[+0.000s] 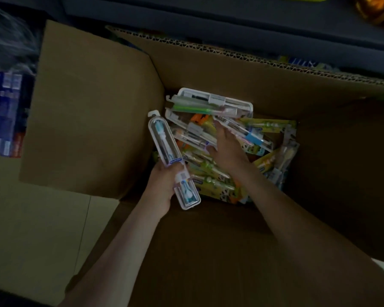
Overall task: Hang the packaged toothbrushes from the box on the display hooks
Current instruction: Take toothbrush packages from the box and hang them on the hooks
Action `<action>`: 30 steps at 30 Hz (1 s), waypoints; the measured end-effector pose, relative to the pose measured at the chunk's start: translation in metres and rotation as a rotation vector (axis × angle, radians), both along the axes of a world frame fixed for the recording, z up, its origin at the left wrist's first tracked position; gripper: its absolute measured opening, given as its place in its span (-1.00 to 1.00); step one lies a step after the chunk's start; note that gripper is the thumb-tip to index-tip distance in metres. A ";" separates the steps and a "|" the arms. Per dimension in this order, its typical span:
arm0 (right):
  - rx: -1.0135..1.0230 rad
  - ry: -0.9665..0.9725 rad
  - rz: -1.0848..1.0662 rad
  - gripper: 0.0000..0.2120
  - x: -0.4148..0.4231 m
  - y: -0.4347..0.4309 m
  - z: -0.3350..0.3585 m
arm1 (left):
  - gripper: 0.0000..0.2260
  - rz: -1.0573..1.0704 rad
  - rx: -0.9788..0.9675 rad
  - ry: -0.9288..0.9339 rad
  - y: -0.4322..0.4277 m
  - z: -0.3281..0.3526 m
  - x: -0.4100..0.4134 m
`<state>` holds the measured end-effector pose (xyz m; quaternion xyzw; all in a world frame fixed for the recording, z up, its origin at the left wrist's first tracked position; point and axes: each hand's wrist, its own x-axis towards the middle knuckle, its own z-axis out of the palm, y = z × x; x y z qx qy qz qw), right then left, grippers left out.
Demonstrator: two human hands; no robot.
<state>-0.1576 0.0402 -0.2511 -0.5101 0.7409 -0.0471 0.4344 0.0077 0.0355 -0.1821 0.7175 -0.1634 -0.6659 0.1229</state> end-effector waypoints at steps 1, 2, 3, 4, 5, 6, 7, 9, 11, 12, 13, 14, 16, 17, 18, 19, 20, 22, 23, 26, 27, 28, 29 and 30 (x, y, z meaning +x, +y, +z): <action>0.093 0.045 0.045 -0.37 -0.001 -0.006 -0.009 | -0.70 0.010 0.001 0.004 0.002 -0.002 0.001; 0.152 0.124 0.101 -0.40 -0.001 -0.010 -0.016 | -0.70 0.016 0.000 0.008 0.003 -0.004 0.001; 0.191 0.206 0.149 -0.43 -0.002 -0.012 -0.018 | -0.70 0.019 0.000 0.014 0.005 -0.005 0.001; 0.223 0.254 0.178 -0.45 -0.002 -0.012 -0.018 | -0.71 0.020 -0.002 0.015 0.006 -0.005 0.000; 0.260 0.262 0.185 -0.46 -0.002 -0.011 -0.014 | -0.71 0.019 -0.002 0.017 0.008 -0.005 0.000; 0.285 0.235 0.175 -0.45 -0.002 -0.008 -0.011 | -0.70 0.020 -0.002 0.018 0.009 -0.003 -0.001; 0.303 0.199 0.157 -0.44 -0.002 -0.003 -0.003 | -0.69 0.020 0.002 0.023 0.011 -0.001 -0.002; 0.296 0.120 0.076 -0.42 -0.005 0.015 0.018 | -0.66 0.017 0.019 0.035 0.013 0.008 -0.006; 0.260 0.017 -0.021 -0.44 -0.009 0.038 0.049 | -0.66 0.017 0.025 0.055 0.013 0.027 -0.013; 0.236 -0.044 -0.066 -0.47 -0.011 0.049 0.068 | -0.66 0.011 0.023 0.069 0.014 0.041 -0.017; 0.218 -0.104 -0.115 -0.51 -0.013 0.060 0.090 | -0.66 0.001 0.020 0.080 0.013 0.056 -0.023; 0.211 -0.153 -0.170 -0.53 -0.016 0.069 0.115 | -0.65 -0.012 0.013 0.092 0.014 0.074 -0.028; 0.205 -0.196 -0.257 -0.54 -0.019 0.082 0.172 | -0.65 -0.061 -0.009 0.128 0.017 0.116 -0.037; 0.189 -0.203 -0.282 -0.55 -0.019 0.088 0.200 | -0.66 -0.088 -0.024 0.159 0.019 0.140 -0.040; 0.155 -0.207 -0.296 -0.56 -0.020 0.093 0.228 | -0.66 -0.106 -0.042 0.195 0.022 0.165 -0.043; 0.116 -0.211 -0.305 -0.57 -0.019 0.098 0.256 | -0.66 -0.114 -0.071 0.233 0.025 0.192 -0.045; 0.076 -0.218 -0.313 -0.58 -0.019 0.101 0.286 | -0.65 -0.115 -0.116 0.271 0.027 0.220 -0.047; -0.009 -0.248 -0.326 -0.59 -0.020 0.106 0.347 | -0.67 -0.114 -0.217 0.309 0.032 0.278 -0.049; -0.058 -0.270 -0.312 -0.58 -0.020 0.106 0.377 | -0.68 -0.120 -0.264 0.306 0.033 0.308 -0.049; -0.234 -0.305 -0.221 -0.57 -0.023 0.097 0.464 | -0.71 -0.160 -0.419 0.257 0.024 0.402 -0.051; -0.304 -0.304 -0.193 -0.58 -0.026 0.091 0.491 | -0.73 -0.168 -0.491 0.247 0.018 0.434 -0.053; -0.381 -0.311 -0.175 -0.59 -0.028 0.085 0.518 | -0.73 -0.175 -0.560 0.236 0.011 0.467 -0.056; -0.460 -0.337 -0.159 -0.58 -0.030 0.078 0.544 | -0.66 -0.183 -0.631 0.225 0.006 0.498 -0.059; -0.535 -0.378 -0.129 -0.54 -0.031 0.072 0.570 | -0.55 -0.196 -0.696 0.214 0.001 0.529 -0.062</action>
